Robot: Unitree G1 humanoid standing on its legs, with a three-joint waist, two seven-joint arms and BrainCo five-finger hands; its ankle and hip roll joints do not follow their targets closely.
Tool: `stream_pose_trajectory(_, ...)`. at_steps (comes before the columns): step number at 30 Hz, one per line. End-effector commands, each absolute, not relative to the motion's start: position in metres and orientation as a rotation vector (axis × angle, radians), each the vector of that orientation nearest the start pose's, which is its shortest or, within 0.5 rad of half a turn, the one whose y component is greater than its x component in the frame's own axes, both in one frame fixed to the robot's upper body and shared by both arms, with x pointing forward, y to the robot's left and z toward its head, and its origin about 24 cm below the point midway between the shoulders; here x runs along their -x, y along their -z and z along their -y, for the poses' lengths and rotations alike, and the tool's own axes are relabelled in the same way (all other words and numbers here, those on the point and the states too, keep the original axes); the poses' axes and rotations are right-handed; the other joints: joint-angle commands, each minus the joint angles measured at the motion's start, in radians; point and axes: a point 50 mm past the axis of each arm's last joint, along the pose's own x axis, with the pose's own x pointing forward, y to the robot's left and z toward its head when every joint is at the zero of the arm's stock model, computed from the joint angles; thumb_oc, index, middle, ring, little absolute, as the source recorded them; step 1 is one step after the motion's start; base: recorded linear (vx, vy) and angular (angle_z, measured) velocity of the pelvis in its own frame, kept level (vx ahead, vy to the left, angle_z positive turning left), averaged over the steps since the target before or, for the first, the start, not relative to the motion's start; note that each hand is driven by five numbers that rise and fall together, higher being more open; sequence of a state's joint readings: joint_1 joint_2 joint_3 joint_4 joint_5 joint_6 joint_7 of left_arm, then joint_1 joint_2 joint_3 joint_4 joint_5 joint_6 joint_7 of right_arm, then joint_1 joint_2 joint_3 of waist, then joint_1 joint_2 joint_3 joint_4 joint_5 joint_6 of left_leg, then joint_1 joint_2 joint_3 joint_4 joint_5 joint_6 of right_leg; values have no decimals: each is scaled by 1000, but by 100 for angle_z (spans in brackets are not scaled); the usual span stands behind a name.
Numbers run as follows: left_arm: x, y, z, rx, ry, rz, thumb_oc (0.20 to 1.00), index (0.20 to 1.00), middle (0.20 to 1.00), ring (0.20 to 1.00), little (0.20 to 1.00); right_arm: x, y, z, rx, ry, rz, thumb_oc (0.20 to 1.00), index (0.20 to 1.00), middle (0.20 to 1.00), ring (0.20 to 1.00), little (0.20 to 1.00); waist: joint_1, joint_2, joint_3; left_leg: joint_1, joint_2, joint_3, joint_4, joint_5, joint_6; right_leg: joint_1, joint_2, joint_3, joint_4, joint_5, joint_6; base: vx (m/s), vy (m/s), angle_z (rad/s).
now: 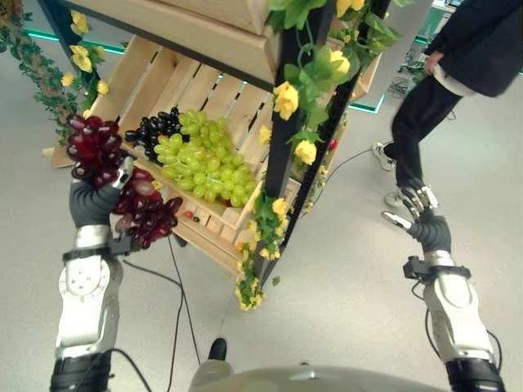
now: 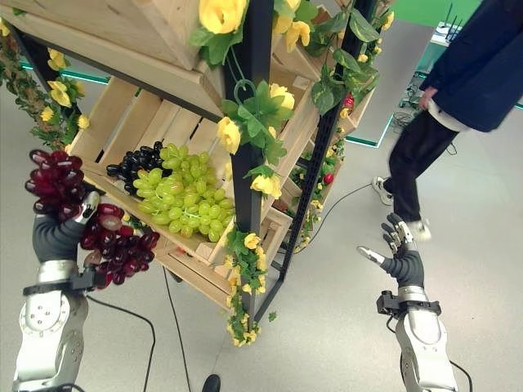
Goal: Pick up the fruits from the basket on one side to the basket on the other side
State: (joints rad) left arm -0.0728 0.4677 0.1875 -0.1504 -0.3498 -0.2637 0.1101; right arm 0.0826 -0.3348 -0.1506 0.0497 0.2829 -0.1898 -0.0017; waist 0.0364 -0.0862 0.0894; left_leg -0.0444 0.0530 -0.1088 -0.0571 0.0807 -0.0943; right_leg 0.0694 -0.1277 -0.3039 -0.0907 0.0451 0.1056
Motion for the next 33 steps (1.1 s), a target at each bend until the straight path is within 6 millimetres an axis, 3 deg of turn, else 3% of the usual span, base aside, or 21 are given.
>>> stream_pose_trajectory(1,-261,-186,-265,-114,-212,664,200,200,200,200,200,-249,-89,250,116,101,251,1000,1000,1000,1000,1000,-39,17,-30,15,-10,22,84,-132,26,10,-19,18,136,-146,38,18,18,-12)
stream_pose_trajectory(5,-285,-193,-272,-184,-240,615,200,200,200,200,200,-253,-87,241,114,48,230,1000,1000,1000,1000,1000,-71,26,-38,38,-2,50,74,-136,26,12,-16,42,133,-145,43,27,18,-23)
stream_pose_trajectory(16,-320,-198,-293,-293,-303,484,200,200,200,200,200,-255,-80,230,105,-21,192,1000,1000,1000,1000,1000,-129,35,-62,96,13,113,44,-146,30,21,-13,102,120,-135,57,30,18,-16)
stream_pose_trajectory(33,-339,-237,-318,-532,-415,447,200,200,200,200,200,-248,-73,225,113,-69,161,1000,1000,1000,1000,1000,-164,35,-75,142,27,167,11,-146,30,26,-4,148,96,-121,67,16,8,-11)
